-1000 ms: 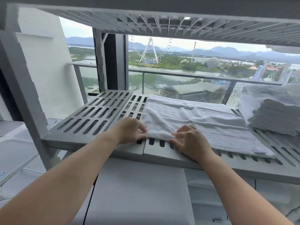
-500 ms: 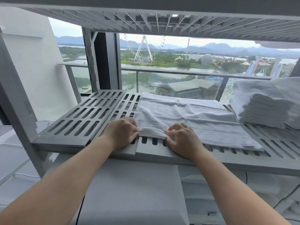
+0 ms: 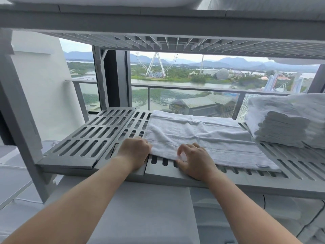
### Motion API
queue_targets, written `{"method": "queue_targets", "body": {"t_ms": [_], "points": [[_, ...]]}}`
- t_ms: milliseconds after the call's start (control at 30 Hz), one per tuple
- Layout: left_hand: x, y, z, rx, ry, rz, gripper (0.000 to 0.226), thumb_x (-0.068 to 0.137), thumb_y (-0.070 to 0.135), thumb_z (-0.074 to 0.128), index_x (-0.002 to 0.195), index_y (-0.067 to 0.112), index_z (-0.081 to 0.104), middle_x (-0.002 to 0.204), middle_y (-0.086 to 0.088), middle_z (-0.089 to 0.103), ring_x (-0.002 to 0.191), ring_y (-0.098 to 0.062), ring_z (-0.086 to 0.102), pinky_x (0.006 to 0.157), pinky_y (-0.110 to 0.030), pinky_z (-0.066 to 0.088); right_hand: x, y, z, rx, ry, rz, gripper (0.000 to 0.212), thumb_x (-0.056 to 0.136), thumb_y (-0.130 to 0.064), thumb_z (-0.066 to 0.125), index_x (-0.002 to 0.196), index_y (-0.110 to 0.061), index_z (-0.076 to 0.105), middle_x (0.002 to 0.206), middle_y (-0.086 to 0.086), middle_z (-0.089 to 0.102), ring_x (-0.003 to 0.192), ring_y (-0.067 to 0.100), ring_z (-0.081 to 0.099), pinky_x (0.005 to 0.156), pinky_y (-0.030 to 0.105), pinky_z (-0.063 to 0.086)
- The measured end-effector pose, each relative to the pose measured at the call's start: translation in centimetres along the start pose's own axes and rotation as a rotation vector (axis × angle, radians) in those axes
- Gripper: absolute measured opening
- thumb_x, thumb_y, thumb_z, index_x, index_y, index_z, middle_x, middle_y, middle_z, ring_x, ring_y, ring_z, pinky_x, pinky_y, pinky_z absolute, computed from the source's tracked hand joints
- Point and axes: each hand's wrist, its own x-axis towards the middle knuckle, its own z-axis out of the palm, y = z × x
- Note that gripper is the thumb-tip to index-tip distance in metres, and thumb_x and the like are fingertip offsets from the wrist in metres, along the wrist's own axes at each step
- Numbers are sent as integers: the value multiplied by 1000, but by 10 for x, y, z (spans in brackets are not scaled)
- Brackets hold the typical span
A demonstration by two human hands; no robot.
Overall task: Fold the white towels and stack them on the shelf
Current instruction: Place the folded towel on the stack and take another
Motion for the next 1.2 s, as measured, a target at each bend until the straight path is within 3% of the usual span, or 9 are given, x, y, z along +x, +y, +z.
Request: {"method": "queue_targets", "body": {"t_ms": [167, 333, 433, 567, 733, 833, 933, 1100, 1200], "points": [[6, 1, 4, 25, 54, -36, 28, 71, -6, 42, 77, 22, 47, 69, 6, 50, 66, -19, 48, 56, -29, 43, 1, 1, 3, 12, 50, -12, 21, 89, -47, 57, 101, -30, 58, 105, -9, 64, 107, 17, 51, 93, 34, 41], [8, 9, -1, 93, 77, -39, 27, 71, -6, 59, 73, 21, 59, 65, 3, 62, 65, -20, 57, 54, -26, 36, 0, 1, 4, 34, 162, -13, 19, 90, -37, 65, 85, -19, 70, 92, -4, 68, 97, 20, 59, 82, 35, 50], [7, 10, -4, 111, 114, -21, 25, 67, -5, 65, 66, 19, 61, 58, 3, 61, 58, -19, 57, 50, -24, 30, 0, 0, 2, 72, 130, -47, 21, 89, -40, 67, 85, -22, 76, 99, -10, 70, 101, 14, 58, 85, 29, 48], [8, 7, -6, 109, 154, -12, 26, 57, -7, 68, 57, 17, 58, 49, 2, 54, 49, -19, 53, 47, -22, 28, 0, 0, 0, 131, 122, -30, 18, 91, -36, 67, 87, -23, 79, 99, -10, 67, 99, 14, 60, 84, 33, 50], [16, 9, 1, 52, 171, -20, 18, 72, -4, 61, 69, 13, 63, 59, -4, 63, 57, -24, 59, 53, -29, 44, 0, 1, -3, 174, 101, -3, 19, 92, -38, 67, 87, -27, 81, 88, -8, 56, 88, 12, 54, 79, 34, 49], [21, 8, 5, 33, 147, -48, 23, 89, 5, 43, 87, 16, 63, 79, -5, 70, 77, -25, 63, 69, -34, 46, 0, 1, -3, 169, 82, -11, 18, 92, -40, 66, 93, -31, 81, 92, -7, 56, 95, 13, 54, 86, 34, 48], [23, 6, 7, 25, 154, -68, 26, 93, 9, 36, 97, 18, 59, 85, -4, 70, 83, -25, 61, 76, -36, 46, 1, 2, -2, 148, 66, -7, 25, 91, -38, 66, 111, -28, 77, 103, -3, 60, 107, 16, 53, 95, 30, 45], [20, 6, 11, 35, 111, -36, 19, 101, 17, 27, 115, 20, 40, 79, 2, 59, 66, -18, 55, 59, -32, 48, -17, 15, -11, 189, 91, 38, 30, 86, -18, 57, 114, -22, 69, 102, -5, 65, 100, 16, 59, 84, 28, 47], [18, 9, 7, 54, 101, -44, 23, 101, 15, 28, 117, 22, 43, 84, 1, 61, 69, -18, 54, 58, -32, 47, -38, 41, -24, 49, 239, 83, 35, 80, -6, 58, 110, -19, 69, 101, -3, 71, 98, 20, 62, 85, 32, 50]]}}
